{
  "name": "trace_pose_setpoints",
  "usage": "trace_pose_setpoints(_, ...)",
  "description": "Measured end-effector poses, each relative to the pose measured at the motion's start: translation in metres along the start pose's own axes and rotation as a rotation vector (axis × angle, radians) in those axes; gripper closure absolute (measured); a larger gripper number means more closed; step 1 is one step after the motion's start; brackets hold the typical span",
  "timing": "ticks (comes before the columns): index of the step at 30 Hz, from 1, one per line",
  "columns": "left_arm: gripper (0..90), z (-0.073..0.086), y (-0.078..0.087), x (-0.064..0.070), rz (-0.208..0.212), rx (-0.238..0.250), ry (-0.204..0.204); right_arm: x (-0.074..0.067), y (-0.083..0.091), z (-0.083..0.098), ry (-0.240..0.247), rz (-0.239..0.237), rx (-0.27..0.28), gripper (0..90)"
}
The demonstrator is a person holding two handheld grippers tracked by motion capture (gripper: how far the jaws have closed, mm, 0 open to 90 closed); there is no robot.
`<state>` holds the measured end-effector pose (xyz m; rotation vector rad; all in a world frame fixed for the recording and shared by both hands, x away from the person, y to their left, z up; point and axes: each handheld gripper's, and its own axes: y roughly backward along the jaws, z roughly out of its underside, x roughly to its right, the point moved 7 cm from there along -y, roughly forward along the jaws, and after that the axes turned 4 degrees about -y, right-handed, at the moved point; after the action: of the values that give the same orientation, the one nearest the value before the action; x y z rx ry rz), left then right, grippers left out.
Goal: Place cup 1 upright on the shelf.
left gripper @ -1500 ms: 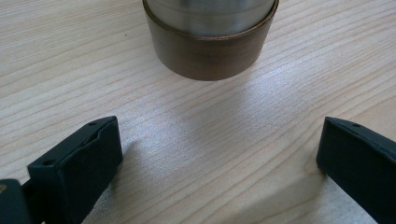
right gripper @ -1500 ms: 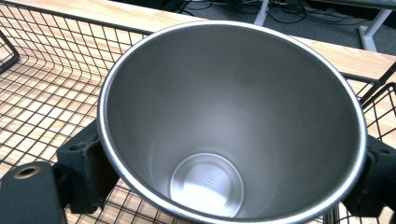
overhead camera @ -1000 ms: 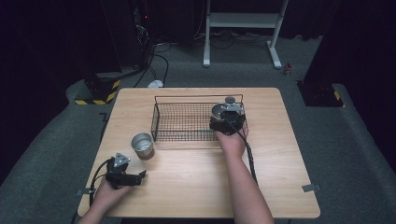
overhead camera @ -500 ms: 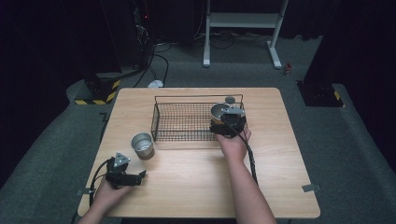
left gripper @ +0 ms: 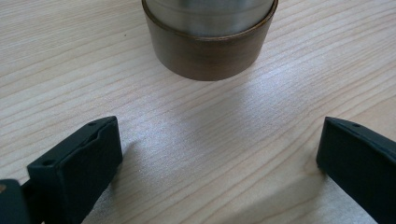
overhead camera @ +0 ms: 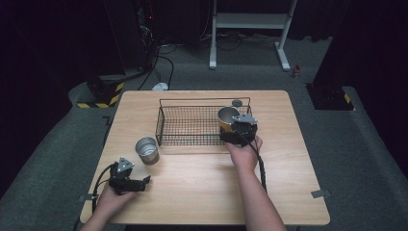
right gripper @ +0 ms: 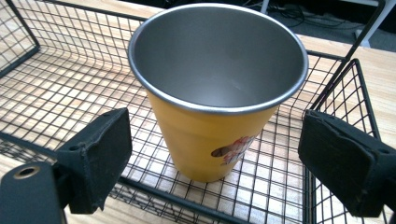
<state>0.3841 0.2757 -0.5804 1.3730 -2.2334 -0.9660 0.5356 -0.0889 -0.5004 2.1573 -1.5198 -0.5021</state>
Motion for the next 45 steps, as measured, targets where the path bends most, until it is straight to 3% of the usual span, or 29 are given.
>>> trace_pose_setpoints(22,0.6,0.0,0.0,0.001,0.003,0.0,0.003,-0.014,0.042,0.013,0.03,-0.054,0.064,10.7)
trace_pose_setpoints(35,0.6,0.0,0.0,0.001,0.003,0.0,0.003,-0.016,0.06,0.042,0.041,-0.065,0.04,10.7)
trace_pose_setpoints(45,0.6,0.0,0.0,0.001,0.002,0.0,0.003,-0.009,0.077,0.076,0.057,-0.062,-0.005,10.8)
